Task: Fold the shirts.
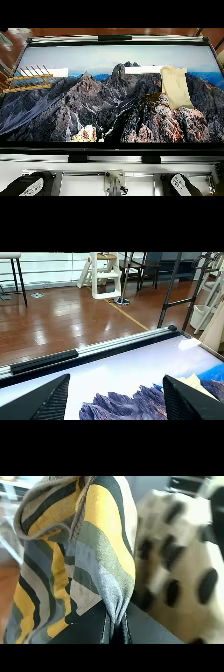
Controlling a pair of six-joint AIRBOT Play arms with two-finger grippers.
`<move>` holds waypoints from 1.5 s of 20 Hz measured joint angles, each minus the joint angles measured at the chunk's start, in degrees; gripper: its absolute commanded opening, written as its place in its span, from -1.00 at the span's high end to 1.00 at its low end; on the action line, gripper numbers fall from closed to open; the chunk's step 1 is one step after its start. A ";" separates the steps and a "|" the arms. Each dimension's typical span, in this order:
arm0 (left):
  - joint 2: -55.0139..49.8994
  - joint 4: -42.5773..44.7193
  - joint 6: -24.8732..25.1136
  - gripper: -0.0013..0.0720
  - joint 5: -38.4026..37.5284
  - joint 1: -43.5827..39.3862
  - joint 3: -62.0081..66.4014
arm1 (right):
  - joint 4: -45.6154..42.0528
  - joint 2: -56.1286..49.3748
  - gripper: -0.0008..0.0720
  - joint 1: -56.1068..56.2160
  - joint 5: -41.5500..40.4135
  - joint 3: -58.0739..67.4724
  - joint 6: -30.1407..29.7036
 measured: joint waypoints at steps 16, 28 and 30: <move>-0.68 0.04 -0.04 -0.97 -0.15 0.00 -0.04 | 20.31 8.48 -0.31 -14.01 -10.82 0.02 -6.86; -6.05 2.19 -1.33 -0.85 -6.43 -0.31 -0.04 | 70.90 8.90 -0.31 -13.68 -31.28 -0.07 -16.28; -6.71 7.43 -4.15 -0.82 -7.82 -1.09 -0.04 | 80.52 5.53 -0.30 -9.84 -34.14 -0.11 -17.35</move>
